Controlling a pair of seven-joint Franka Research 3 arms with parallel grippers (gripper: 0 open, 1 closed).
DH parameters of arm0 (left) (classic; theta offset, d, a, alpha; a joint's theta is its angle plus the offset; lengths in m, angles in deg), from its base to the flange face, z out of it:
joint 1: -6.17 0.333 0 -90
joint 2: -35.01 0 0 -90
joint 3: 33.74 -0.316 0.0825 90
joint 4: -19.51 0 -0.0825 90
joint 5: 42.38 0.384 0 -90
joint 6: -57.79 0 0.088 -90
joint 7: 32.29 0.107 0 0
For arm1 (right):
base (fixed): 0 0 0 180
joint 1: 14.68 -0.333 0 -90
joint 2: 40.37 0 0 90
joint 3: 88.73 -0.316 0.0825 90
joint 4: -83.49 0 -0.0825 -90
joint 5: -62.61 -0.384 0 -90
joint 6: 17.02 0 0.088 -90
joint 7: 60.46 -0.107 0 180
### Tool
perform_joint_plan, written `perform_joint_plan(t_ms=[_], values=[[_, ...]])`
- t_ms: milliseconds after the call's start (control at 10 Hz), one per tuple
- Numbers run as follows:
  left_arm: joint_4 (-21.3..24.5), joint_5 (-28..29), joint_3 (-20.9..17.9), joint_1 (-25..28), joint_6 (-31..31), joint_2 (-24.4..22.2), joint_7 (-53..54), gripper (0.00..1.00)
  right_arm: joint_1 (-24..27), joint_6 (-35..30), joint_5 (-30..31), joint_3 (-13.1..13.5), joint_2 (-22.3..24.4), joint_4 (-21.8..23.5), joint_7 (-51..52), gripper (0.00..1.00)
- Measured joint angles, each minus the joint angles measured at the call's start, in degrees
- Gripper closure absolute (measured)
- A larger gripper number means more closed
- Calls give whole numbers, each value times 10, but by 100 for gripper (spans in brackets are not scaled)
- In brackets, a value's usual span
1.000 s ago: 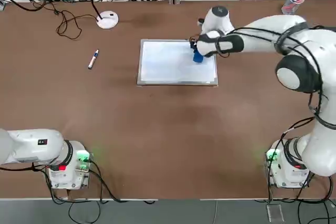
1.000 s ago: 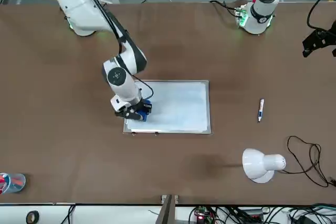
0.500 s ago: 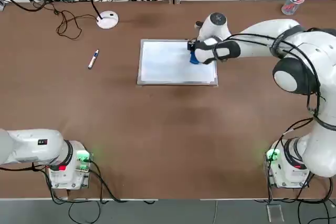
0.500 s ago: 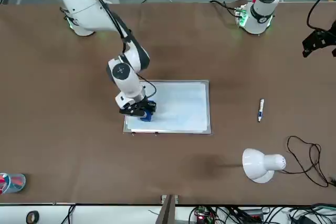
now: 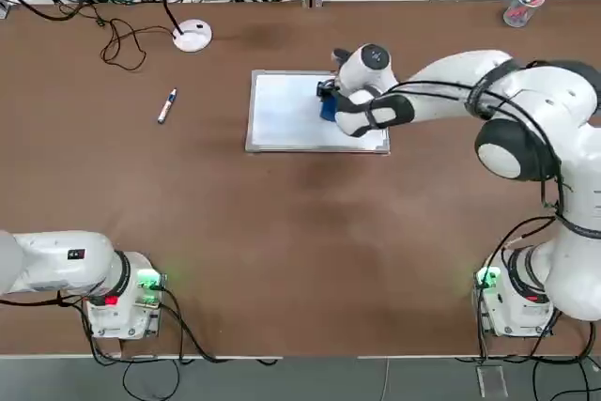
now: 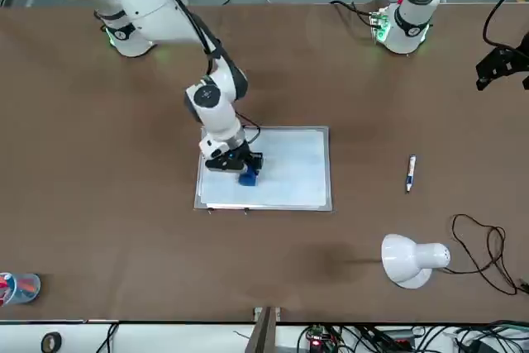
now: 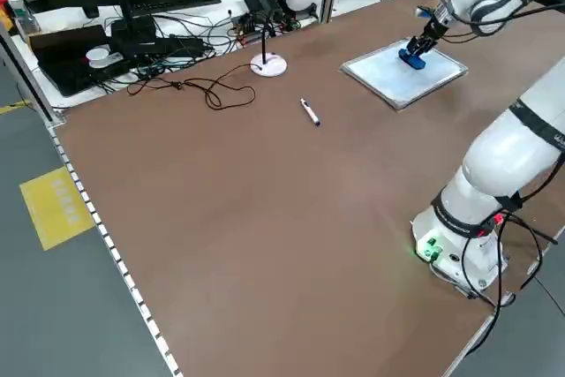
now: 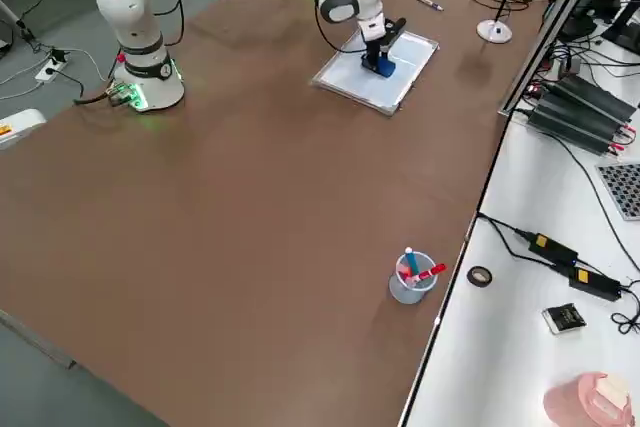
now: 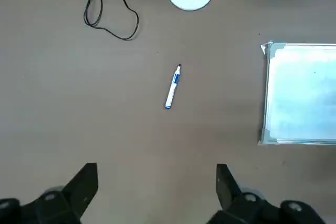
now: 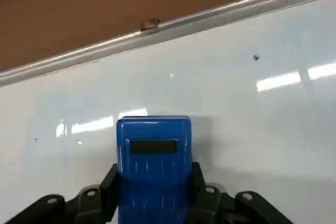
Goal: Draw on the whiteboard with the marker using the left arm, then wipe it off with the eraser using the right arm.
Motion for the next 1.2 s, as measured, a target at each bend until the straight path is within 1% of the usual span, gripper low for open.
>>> perform_joint_plan(t_ms=[300,500,700,900,1000,1200], values=[[0,0,0,0,0,0,0,0,-35,4,0,3,-11,-16,-48,44],[0,0,0,0,0,0,0,0,-55,4,0,10,-19,-29,-72,44],[0,0,0,0,0,0,0,0,-57,2,-1,13,-20,-31,-76,44],[0,0,0,0,0,0,0,0,-45,-24,-1,11,-19,-40,-76,44],[0,0,0,0,0,0,0,0,-30,-57,-1,11,-16,-48,-71,44],[0,0,0,0,0,0,0,0,16,-133,-1,12,-1,-60,-38,44]])
